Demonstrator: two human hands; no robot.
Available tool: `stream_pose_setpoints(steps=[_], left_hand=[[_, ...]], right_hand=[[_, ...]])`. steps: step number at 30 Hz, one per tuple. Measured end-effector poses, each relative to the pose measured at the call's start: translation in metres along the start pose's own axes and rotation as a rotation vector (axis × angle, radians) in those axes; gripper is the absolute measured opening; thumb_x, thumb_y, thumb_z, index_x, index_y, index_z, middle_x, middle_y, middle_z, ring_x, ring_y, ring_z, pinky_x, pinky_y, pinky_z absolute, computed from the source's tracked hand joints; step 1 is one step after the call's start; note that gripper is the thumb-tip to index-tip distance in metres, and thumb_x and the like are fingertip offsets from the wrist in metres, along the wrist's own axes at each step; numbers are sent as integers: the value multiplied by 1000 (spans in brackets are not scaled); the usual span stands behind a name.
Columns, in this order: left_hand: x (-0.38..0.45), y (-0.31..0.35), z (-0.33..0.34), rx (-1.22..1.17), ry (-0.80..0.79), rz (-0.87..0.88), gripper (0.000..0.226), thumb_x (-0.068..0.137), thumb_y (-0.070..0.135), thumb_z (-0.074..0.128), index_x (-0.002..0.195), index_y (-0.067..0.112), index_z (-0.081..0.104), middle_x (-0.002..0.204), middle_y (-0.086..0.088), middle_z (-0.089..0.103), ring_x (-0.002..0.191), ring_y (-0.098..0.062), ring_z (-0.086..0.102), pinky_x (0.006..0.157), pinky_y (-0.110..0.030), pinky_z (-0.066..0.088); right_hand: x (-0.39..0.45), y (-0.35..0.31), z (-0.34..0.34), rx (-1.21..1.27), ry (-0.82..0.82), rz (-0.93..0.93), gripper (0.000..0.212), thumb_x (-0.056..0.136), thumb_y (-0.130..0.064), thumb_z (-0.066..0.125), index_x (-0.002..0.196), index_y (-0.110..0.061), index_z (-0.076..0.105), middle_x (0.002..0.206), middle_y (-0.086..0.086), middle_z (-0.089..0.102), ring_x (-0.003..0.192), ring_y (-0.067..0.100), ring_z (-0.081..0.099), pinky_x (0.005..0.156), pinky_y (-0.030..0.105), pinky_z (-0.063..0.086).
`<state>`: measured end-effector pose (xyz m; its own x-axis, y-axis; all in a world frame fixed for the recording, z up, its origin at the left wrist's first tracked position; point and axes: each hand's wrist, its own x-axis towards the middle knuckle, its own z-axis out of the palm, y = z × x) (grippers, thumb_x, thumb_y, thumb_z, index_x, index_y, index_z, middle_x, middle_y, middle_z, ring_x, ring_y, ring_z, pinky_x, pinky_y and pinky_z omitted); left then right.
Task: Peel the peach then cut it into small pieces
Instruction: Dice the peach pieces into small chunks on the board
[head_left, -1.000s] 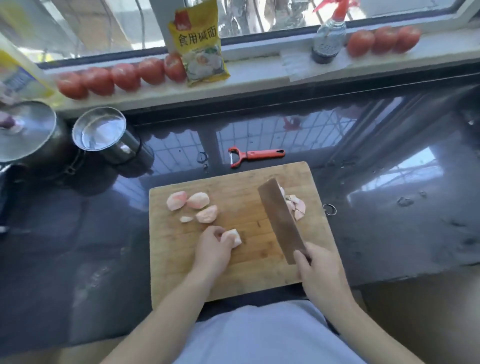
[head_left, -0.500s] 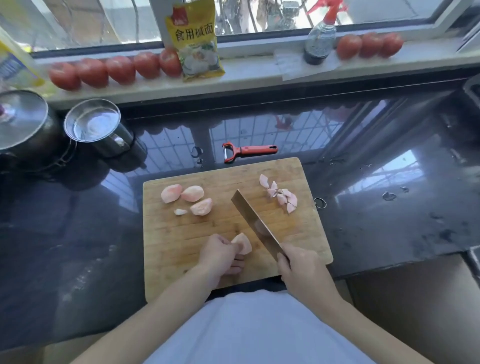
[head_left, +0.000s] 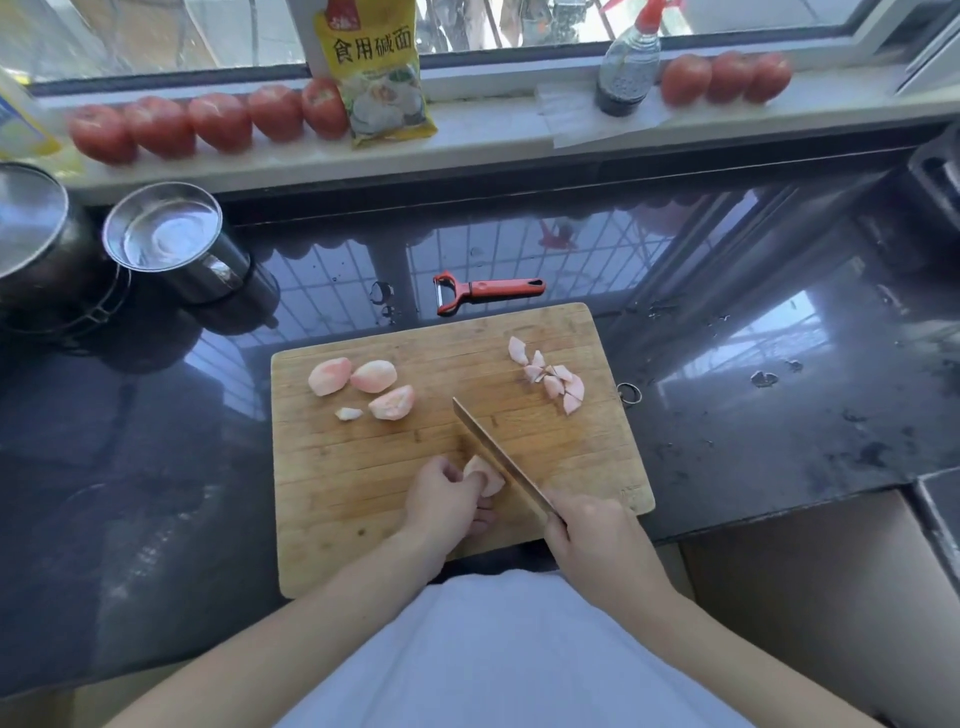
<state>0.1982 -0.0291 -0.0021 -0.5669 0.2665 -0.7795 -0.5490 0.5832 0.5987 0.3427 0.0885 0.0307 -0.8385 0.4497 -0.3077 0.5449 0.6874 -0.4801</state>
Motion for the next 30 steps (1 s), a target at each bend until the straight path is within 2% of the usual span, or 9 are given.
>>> stream_pose_setpoints(steps=[6,10,12,14,16,19,22,27,30], left_hand=[[3,-2,-3,234,109,172,15,90,34,66,86,23,58,81,-5,74,73,-26,74,71,-49,63],[4,4,-6,203,130,162,13,93,41,68,91,28,66,86,1,76,82,-21,74,78,-43,62],[4,6,-6,142,133,114,18,92,43,71,93,25,68,87,-2,77,84,-20,74,77,-38,59],[6,6,-5,75,137,78,19,90,40,75,90,21,71,81,-2,78,80,-22,75,79,-41,60],[8,7,-5,44,125,67,14,89,33,76,89,19,74,75,0,78,71,-21,75,80,-44,63],[10,10,-4,-7,87,68,13,85,12,68,81,18,79,78,-4,79,65,-22,74,73,-41,65],[12,13,-3,-12,85,63,19,73,11,60,72,17,77,80,-11,78,70,-28,75,69,-43,65],[16,16,0,-7,44,73,25,69,8,60,76,19,82,80,-5,79,77,-29,77,68,-43,66],[19,15,1,-39,48,68,24,82,3,62,82,16,82,85,-7,80,77,-30,76,64,-37,65]], right_hand=[[-1,1,3,38,29,71,45,94,-11,52,59,-25,27,54,-3,45,56,26,50,50,33,31],[-5,4,-3,29,113,-24,48,91,-8,55,60,-30,25,51,-6,38,51,23,44,46,27,25],[-8,6,-4,-22,143,-123,34,89,-9,54,65,-28,40,53,-8,37,48,21,42,43,31,32],[-10,8,-2,-100,145,-179,19,88,-16,45,83,-22,63,57,-9,47,48,20,47,41,36,42],[-10,10,1,-193,130,-197,30,86,-21,40,93,-19,69,62,-7,55,49,22,52,40,37,45],[-10,9,-1,-302,153,-227,21,78,-17,55,92,-18,71,64,-5,59,47,22,54,37,33,43],[-11,10,-1,-328,142,-246,22,71,-16,69,92,-18,70,64,-5,58,46,22,54,37,30,39],[-11,14,4,-317,154,-221,19,73,-17,61,90,-18,69,61,-4,55,44,25,52,35,31,37],[-11,15,5,-297,144,-201,21,75,-16,60,93,-16,71,62,-3,57,45,25,54,35,33,40]])
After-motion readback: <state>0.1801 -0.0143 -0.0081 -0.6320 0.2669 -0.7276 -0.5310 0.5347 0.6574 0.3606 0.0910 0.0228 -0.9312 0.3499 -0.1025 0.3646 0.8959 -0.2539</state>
